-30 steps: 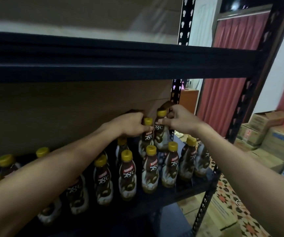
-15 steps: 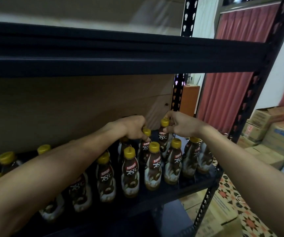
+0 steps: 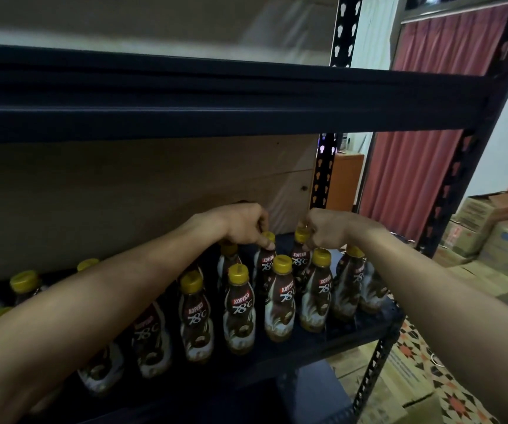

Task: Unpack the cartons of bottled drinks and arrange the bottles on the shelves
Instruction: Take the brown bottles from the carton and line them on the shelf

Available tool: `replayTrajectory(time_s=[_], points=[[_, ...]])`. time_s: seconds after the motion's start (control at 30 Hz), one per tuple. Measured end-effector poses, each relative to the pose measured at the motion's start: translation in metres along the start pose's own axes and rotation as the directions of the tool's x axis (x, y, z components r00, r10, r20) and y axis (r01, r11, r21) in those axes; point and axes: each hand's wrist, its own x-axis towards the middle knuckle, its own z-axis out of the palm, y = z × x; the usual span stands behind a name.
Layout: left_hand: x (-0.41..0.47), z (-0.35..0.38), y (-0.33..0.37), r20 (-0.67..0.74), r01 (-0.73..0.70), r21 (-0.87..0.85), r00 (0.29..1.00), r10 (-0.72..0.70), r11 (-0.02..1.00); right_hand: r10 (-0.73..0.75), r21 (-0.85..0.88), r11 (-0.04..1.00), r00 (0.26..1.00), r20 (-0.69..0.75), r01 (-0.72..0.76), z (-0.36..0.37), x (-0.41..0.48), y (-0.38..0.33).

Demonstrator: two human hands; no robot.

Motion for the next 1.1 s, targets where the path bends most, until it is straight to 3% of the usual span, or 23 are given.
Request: replayTrajectory(time_s=[0.17, 0.4, 0.7, 1.1], points=[[-0.001, 0.002, 0.001, 0.013, -0.008, -0.012, 1.0, 0.008, 1.0, 0.029, 0.075, 0.997, 0.999, -0.028, -0.027, -0.016, -0.006, -0.002], [0.002, 0.004, 0.004, -0.036, -0.021, -0.029, 0.999, 0.02, 0.999, 0.034, -0.014, 0.999, 0.984, -0.173, -0.037, -0.006, -0.001, -0.005], [0.001, 0.01, 0.003, -0.118, -0.002, -0.019, 0.993, 0.0, 1.0, -0.083, 0.114, 0.988, 0.983, -0.162, 0.102, -0.006, -0.008, 0.0], [0.004, 0.013, 0.004, -0.179, 0.008, 0.037, 0.984, -0.001, 0.999, -0.096, 0.157, 0.98, 0.982, -0.166, 0.122, -0.002, -0.005, 0.006]])
